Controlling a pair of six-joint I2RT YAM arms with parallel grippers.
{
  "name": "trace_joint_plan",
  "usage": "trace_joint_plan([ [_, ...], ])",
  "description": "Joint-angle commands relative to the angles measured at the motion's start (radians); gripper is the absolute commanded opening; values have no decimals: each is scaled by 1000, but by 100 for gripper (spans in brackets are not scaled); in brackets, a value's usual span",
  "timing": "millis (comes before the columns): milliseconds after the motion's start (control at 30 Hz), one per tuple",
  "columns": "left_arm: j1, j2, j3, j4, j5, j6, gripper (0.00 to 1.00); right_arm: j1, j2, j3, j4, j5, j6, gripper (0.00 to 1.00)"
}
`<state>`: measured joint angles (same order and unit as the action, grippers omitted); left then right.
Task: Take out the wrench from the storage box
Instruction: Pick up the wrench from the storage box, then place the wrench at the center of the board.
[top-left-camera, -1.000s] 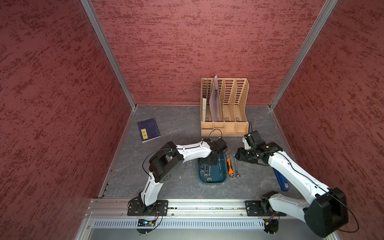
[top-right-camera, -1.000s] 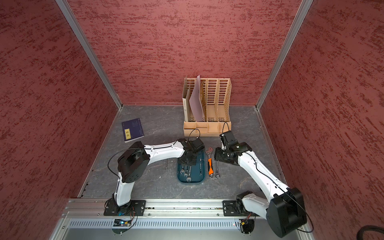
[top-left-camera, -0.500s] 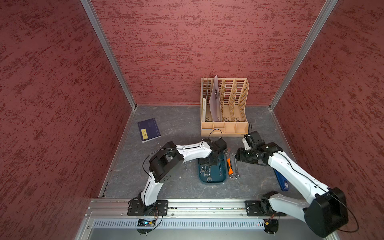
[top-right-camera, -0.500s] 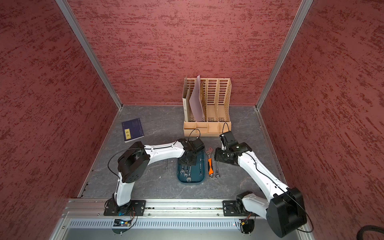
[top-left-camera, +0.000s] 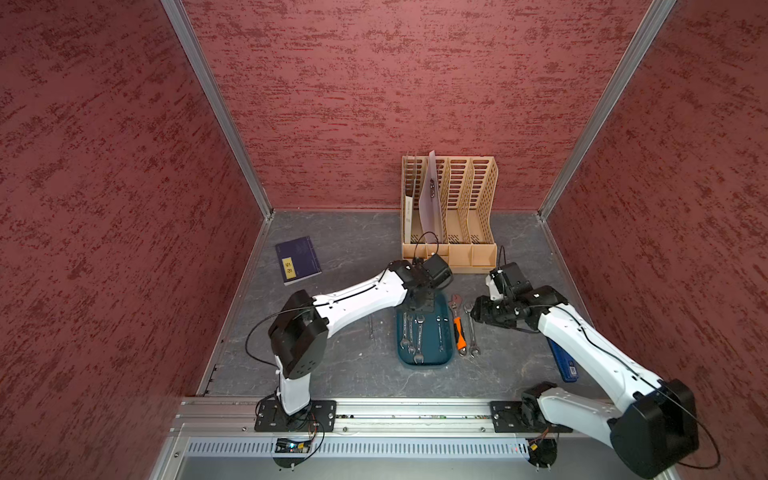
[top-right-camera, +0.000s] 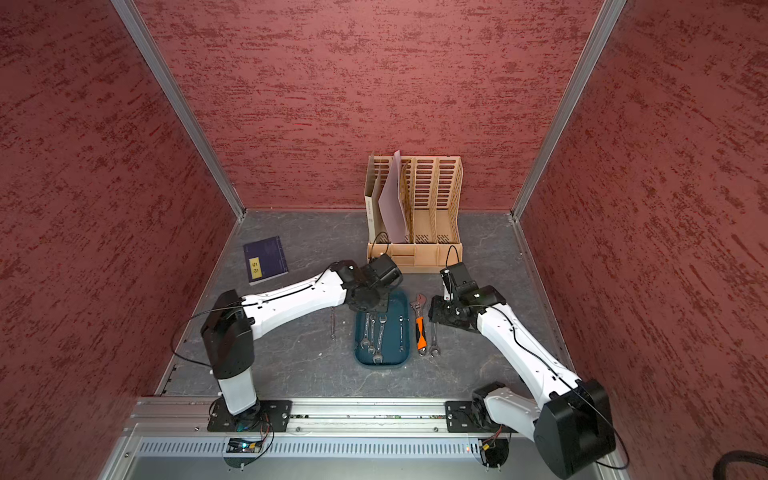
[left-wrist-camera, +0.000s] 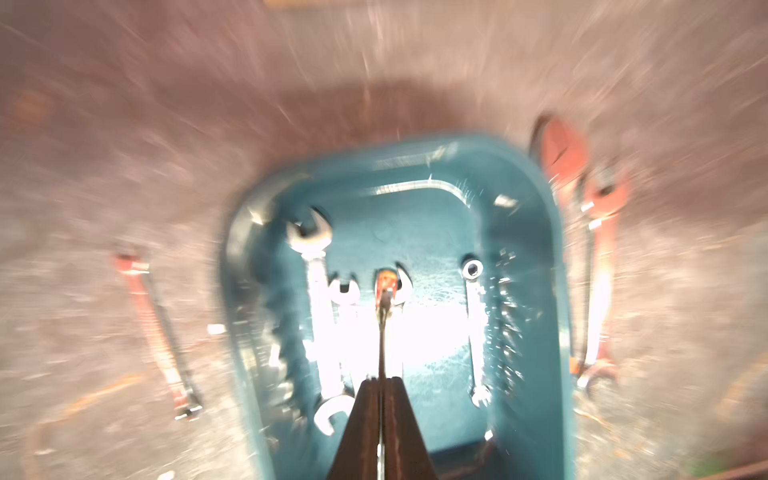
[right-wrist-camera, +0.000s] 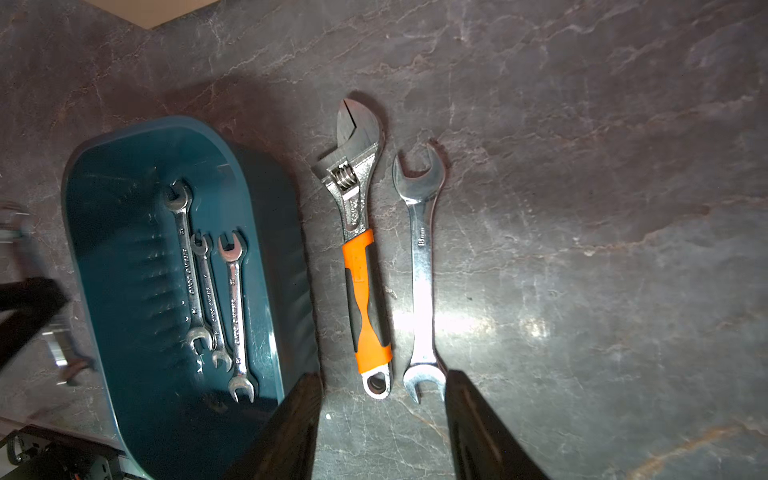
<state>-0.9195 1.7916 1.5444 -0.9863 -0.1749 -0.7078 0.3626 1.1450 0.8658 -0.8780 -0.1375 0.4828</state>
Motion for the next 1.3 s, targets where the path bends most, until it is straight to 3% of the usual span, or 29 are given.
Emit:
trace_joint_plan([
  [0,56,-83,-41,-65,-82,38,4,-5,-22,41,-27,-19,16,53],
  [200,204,-208,-305,76,-74,156,4,7,-27,58,-34,-67,26,53],
  [400,281,-203,-428,120,-87,185,3,24,-27,80,-54,-64,32,54],
  [967,293,-34,-522,210,-59,169,3,115,-6,188,-111,-58,72,56],
  [1033,297,-24,-520,209,-59,171,6,124,-11,198,-118,-54,77,57],
  [1133,297,-22,-515,202,-55,168,23,141,-10,202,-116,-54,89,57],
  [1267,296,-62,-509,188,-48,163,29,174,9,202,-97,-53,110,57],
])
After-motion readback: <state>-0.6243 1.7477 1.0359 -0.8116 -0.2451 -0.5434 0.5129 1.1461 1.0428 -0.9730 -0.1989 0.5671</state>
